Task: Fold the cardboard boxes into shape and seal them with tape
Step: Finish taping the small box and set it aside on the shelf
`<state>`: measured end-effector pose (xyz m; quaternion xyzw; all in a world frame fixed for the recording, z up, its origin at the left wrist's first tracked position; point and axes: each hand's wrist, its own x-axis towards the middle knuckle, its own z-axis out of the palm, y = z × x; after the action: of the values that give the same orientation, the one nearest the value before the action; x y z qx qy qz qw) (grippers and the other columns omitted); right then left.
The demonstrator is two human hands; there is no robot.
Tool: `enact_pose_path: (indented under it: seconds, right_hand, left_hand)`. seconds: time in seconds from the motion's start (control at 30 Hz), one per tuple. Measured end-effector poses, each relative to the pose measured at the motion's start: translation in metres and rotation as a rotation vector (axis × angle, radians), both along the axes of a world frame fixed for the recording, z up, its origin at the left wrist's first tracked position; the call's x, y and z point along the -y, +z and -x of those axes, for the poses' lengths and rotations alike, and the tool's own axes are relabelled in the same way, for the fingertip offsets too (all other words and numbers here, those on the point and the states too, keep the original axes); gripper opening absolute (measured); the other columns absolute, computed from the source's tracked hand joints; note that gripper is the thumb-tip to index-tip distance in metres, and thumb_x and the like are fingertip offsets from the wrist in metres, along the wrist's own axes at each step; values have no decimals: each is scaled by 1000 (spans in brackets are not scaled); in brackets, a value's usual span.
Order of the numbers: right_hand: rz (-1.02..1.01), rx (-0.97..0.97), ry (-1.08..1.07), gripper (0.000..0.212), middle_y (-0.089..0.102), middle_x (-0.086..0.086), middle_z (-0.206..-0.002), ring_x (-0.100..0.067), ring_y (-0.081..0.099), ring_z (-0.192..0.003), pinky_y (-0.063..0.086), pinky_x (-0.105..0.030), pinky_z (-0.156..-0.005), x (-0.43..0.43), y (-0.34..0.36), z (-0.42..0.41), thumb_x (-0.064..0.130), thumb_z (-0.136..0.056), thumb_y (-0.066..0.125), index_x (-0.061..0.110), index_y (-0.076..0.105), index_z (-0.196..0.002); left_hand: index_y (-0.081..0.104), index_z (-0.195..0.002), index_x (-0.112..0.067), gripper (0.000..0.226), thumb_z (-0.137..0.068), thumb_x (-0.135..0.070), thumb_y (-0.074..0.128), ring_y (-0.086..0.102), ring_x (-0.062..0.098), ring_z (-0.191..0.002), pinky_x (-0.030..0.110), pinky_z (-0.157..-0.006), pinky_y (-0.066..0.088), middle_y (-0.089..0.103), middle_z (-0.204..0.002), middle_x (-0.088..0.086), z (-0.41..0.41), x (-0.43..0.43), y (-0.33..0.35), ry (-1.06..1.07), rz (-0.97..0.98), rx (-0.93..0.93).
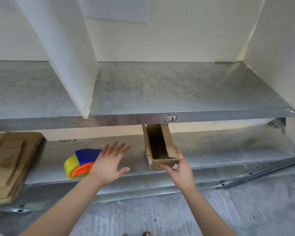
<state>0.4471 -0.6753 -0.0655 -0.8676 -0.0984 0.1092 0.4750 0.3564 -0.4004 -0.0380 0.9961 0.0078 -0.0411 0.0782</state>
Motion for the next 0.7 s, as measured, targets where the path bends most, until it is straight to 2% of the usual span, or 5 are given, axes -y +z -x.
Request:
enact_pose_path:
  seconds: [0.1,0.23,0.3,0.47,0.7]
  right_hand:
    - [39,30,-31,88,66,16,-114,-10,61,-106,53,-27,-89,20,8,-2,41,-71,83,41,34,-145]
    - [52,51,-64,86,65,15,-119,-11,61,-108,53,-33,-91,53,13,-2,45,-71,81,42,35,-143]
    - [50,64,-77,82,65,18,-119,-10,62,-109,53,-32,-90,74,16,-3,44,-71,81,46,36,-140]
    - [41,82,-92,86,64,24,-119,-7,60,-112,51,-32,-93,141,25,-19,40,-71,82,53,32,-140]
    - [65,80,-84,84,64,21,-118,-8,60,-110,49,-27,-90,273,36,-69,38,-72,82,58,30,-135]
  left_hand:
    - [13,-152,-33,85,-78,-73,19,7,24,-149,41,-118,-1,15,-160,-3,-10,12,7,-74,-42,-5]
    - [24,-150,-29,80,-83,-66,42,20,29,-146,43,-115,4,28,-157,3,-22,44,14,-157,-83,44]
    - [20,-152,-29,80,-85,-63,47,15,27,-147,40,-115,-2,22,-159,1,-29,64,16,-170,-74,52]
    - [9,-152,-32,79,-88,-62,45,7,22,-149,38,-118,-3,12,-161,-2,-58,129,21,-184,-68,54]
    - [21,-151,-29,79,-83,-67,38,25,28,-144,46,-117,13,30,-156,2,-104,254,11,-180,-62,105]
